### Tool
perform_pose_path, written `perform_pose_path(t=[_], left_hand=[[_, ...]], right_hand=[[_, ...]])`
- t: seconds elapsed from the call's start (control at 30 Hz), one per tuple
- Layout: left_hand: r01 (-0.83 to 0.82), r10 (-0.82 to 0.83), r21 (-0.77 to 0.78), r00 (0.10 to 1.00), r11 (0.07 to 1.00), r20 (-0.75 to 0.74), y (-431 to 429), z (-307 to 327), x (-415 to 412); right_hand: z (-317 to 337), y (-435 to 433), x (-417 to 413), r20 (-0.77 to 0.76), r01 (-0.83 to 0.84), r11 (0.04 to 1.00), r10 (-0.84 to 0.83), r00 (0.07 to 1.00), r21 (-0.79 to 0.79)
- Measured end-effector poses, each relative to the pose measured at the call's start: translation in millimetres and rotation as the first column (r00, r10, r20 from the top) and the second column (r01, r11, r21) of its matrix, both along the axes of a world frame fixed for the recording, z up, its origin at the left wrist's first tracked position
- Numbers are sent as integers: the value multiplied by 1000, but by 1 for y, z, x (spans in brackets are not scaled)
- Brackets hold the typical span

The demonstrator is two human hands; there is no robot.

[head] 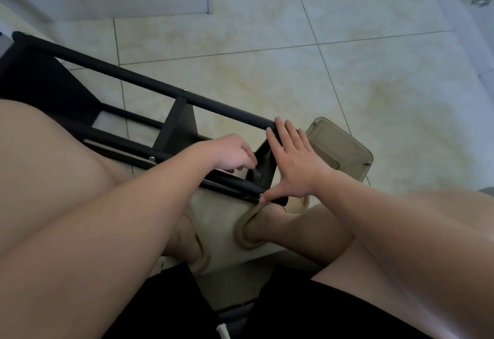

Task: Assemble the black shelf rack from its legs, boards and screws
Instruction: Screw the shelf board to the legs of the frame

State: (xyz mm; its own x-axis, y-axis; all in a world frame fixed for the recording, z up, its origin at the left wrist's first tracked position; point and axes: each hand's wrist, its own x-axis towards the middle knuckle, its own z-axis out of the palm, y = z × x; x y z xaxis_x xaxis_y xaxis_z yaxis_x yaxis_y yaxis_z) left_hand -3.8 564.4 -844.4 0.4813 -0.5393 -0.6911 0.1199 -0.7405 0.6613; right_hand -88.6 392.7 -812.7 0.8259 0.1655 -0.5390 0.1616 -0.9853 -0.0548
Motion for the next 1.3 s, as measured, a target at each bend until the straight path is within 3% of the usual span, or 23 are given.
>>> perform_pose_path(t=[0.13, 0.47, 0.73, 1.0, 1.3], left_hand=[[-235, 215, -62, 949, 970, -231, -7, -5, -6], [-402, 379, -96, 905, 911, -194, -19, -4, -16], [-251, 240, -56, 959, 966, -148, -16, -2, -14], [-293, 278, -56, 941, 955, -191, -16, 1, -12], [-210, 208, 3, 970, 978, -126, -16, 2, -13]], right_hand=[[1, 1, 0, 13, 14, 1000, -15, 1000, 13], [3, 3, -2, 7, 29, 999, -29, 1000, 25], [3, 3, -2, 15, 28, 999, -28, 999, 26], [3, 4, -2, 16, 34, 999, -35, 999, 28], [3, 3, -3, 23, 31, 999, -32, 999, 27]])
